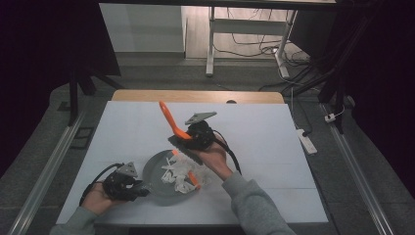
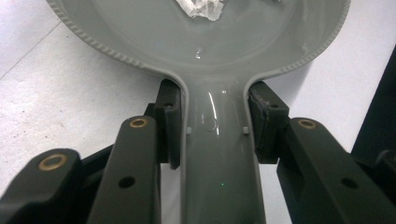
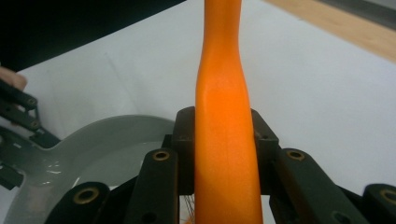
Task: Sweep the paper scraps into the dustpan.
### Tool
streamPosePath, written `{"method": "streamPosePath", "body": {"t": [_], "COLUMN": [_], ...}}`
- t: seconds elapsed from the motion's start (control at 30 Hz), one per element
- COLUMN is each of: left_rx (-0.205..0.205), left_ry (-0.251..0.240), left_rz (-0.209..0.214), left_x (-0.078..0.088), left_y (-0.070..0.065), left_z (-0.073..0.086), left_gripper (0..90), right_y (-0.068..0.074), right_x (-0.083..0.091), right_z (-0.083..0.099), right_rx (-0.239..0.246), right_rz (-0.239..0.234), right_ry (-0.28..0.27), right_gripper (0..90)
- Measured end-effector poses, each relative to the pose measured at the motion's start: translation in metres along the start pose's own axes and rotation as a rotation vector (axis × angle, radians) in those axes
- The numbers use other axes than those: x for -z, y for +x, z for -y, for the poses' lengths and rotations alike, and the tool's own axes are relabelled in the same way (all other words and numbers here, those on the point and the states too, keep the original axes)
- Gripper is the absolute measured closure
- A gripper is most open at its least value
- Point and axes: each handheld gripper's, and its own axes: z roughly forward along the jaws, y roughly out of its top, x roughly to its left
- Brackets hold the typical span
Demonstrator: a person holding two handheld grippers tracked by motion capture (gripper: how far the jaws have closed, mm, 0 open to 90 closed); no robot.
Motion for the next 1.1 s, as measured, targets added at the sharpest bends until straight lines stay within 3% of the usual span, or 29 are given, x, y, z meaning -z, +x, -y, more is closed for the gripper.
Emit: {"method": "streamPosePath", "body": {"t": [0.1,0.43,0.77,1.1], "left_rx": [0.003,0.004,0.003,0.002], "left_ry": [0.001,0.001,0.004,0.002], "left_rz": [0.0,0.001,0.002,0.006], "left_x": [0.0,0.001,0.001,0.001], "left_y": [0.0,0.0,-0.001,0.0], "left_z": [0.0,0.001,0.001,0.002], "left_gripper": [61.8,61.8,61.8,61.8], "right_y": [-0.007,-0.022,-0.025,-0.02], "right_x": [0.013,0.045,0.041,0.029], "right_z": [0.006,0.045,0.063,0.065], "right_rx": [-0.016,-0.091,-0.147,-0.155], "right_rz": [0.045,0.184,0.216,0.191], "right_ry": [-0.01,0.051,0.09,0.104], "right_gripper": [70.6,70.6,70.5,70.6]}}
